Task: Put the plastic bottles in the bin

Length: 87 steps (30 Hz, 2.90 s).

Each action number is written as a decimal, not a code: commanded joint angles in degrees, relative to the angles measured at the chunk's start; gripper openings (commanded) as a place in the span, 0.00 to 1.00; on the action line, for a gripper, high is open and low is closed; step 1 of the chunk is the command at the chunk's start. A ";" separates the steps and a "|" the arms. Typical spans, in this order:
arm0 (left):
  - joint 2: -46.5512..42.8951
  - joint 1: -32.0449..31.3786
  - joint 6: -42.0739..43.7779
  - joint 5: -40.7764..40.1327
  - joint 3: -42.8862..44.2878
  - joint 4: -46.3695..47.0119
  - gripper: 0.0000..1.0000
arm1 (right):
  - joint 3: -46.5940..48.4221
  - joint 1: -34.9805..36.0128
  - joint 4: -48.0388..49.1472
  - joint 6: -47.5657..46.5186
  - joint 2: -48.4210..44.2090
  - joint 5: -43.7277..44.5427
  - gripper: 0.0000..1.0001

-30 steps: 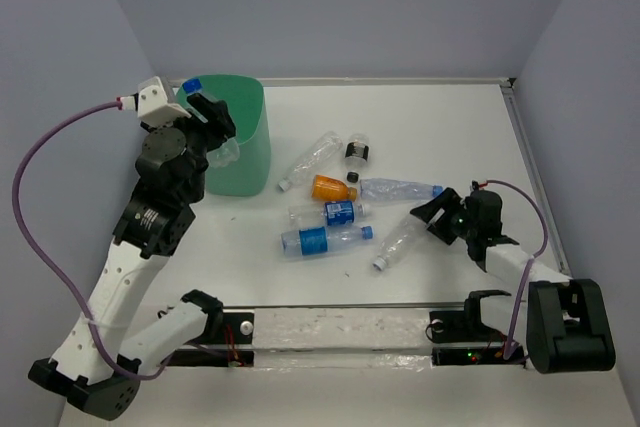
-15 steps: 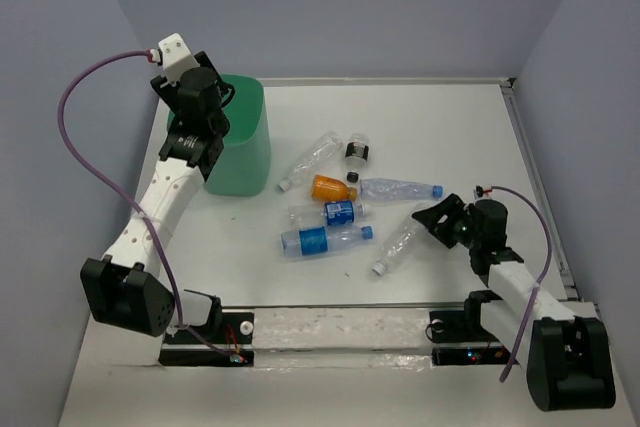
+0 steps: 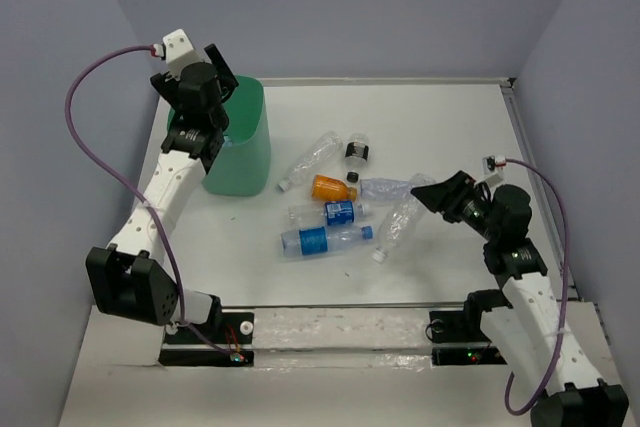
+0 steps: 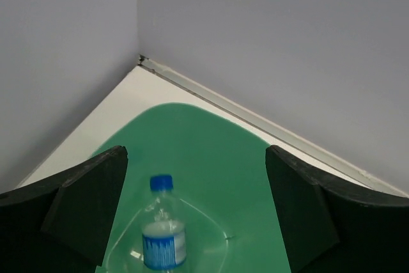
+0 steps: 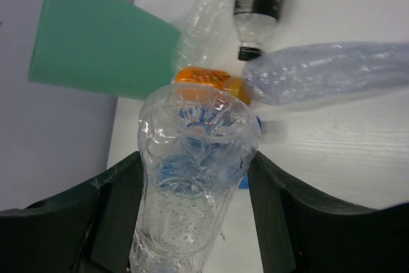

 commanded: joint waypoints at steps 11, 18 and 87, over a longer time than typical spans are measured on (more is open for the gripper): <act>-31.87 0.12 -7.25 29.70 -11.67 -13.79 0.99 | 37.26 28.69 20.06 -8.64 33.08 11.93 0.49; -50.78 0.20 -8.92 33.47 -17.24 -23.90 0.99 | 68.27 35.21 18.14 -20.24 54.28 15.64 0.49; 36.89 -32.14 -2.86 15.38 25.80 -14.68 0.88 | 1.34 21.94 4.95 -10.67 4.04 29.01 0.48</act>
